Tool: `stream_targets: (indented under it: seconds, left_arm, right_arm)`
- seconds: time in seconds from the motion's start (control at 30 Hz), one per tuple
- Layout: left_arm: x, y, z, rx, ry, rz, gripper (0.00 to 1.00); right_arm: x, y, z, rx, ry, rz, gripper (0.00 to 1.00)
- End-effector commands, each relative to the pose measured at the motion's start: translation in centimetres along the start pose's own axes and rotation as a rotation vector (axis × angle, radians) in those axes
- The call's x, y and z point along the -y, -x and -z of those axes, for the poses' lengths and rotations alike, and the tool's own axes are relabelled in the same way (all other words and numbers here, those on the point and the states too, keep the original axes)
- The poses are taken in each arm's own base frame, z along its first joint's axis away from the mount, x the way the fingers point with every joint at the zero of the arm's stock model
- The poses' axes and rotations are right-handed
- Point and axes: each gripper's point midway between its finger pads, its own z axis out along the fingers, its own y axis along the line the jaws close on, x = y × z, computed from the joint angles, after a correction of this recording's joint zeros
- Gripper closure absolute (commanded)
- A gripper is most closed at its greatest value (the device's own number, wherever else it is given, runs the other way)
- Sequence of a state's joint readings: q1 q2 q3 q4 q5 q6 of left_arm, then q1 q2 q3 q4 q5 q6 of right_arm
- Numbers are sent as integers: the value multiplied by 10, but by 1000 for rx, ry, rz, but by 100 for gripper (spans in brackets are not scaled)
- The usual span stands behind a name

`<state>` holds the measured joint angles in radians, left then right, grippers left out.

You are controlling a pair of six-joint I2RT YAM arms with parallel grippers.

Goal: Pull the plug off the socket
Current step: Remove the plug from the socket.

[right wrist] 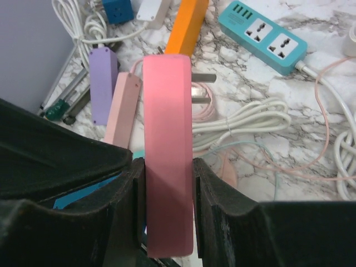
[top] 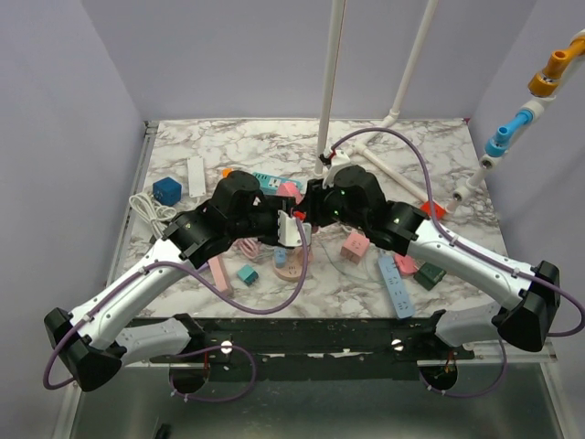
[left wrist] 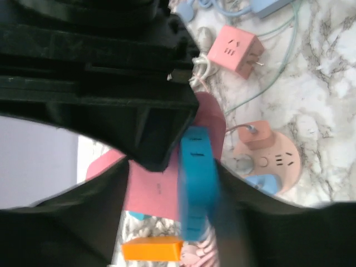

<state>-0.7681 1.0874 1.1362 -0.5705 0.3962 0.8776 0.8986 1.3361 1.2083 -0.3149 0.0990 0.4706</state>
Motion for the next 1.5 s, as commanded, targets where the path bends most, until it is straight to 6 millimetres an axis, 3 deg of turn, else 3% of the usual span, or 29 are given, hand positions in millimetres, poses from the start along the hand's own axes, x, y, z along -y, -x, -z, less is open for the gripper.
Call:
stream_targets:
  seconds: [0.0,0.1,0.2,0.43,0.83,1.23,1.33,1.47]
  left_arm:
    - [-4,-7,-1,-31,37,-22,69]
    - [-5,-12,1,-54,64,-29,94]
    - [-5,-17,2,-82,81,-27,99]
    - [-9,-20,5,-117,132,-35,100]
    - [-10,4,34,-71,154,-18,100]
    - [-6,9,66,-51,214,-89,100]
    - [0,-3,65,-89,193,-73,100]
    - [16,-37,59,-189,143,17,100]
  right_arm:
    - [-22,43,9,136,46,-35,99]
    - [-24,44,12,145,49,-41,99]
    - [-22,42,12,150,45,-52,99]
    - [-12,27,3,131,-7,-40,99]
    - [49,-3,-7,121,-254,84,99]
    - [69,-24,-1,85,-306,120,99]
    - [68,-19,2,102,-308,114,99]
    - [79,-12,5,105,-365,104,99]
